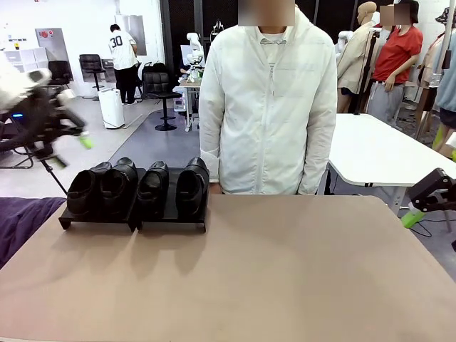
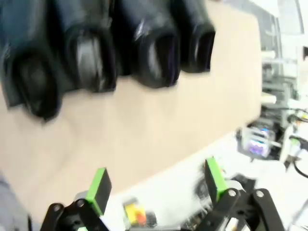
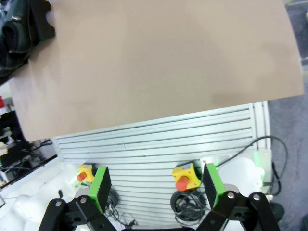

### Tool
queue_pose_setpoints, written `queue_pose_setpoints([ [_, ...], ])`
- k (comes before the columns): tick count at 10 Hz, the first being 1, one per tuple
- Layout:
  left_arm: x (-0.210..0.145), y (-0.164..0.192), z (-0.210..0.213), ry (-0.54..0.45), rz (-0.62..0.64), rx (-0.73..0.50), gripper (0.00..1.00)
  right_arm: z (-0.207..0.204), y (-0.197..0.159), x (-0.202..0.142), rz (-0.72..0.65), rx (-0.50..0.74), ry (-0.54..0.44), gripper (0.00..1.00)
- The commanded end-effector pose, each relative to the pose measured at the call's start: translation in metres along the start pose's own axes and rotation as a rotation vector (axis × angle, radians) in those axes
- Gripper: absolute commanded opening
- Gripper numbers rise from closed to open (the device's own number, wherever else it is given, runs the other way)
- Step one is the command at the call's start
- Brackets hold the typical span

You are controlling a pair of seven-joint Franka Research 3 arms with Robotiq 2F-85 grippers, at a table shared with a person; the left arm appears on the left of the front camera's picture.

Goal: Organize the shoes by placing them on the stand.
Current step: Place the Shoe from the middle of the table onto the Shoes Stand.

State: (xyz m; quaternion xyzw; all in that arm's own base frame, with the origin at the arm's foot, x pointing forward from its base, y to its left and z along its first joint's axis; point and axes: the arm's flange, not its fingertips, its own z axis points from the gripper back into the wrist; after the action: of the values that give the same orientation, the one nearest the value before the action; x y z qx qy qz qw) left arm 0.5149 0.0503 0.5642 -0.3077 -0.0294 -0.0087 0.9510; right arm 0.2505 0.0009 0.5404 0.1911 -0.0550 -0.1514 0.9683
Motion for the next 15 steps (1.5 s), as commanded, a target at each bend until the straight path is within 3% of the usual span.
queue_pose_setpoints([
  [1,-0.072,0.032,0.043,-0.041,0.077,-0.005,1.0,0.003,-0.002,0.001,0.022,0.027,0.011,1.0],
  [2,-0.128,0.044,0.055,-0.166,0.108,-0.016,1.0,0.003,-0.002,0.001,0.022,0.027,0.011,1.0],
  [4,-0.19,0.068,0.06,-0.338,0.165,-0.06,1.0,0.003,-0.002,0.001,0.022,0.027,0.011,1.0],
  [5,-0.199,0.072,0.066,-0.381,0.153,-0.068,1.0,0.003,-0.002,0.001,0.022,0.027,0.011,1.0],
  [6,-0.191,0.073,0.059,-0.345,0.111,-0.018,1.0,0.003,-0.002,0.001,0.022,0.027,0.011,1.0],
  [7,-0.193,0.075,0.082,-0.298,0.178,-0.07,1.0,0.003,-0.002,0.001,0.022,0.027,0.011,1.0],
  [15,-0.193,0.075,0.082,-0.298,0.178,-0.07,1.0,0.003,-0.002,0.001,0.022,0.027,0.011,1.0],
])
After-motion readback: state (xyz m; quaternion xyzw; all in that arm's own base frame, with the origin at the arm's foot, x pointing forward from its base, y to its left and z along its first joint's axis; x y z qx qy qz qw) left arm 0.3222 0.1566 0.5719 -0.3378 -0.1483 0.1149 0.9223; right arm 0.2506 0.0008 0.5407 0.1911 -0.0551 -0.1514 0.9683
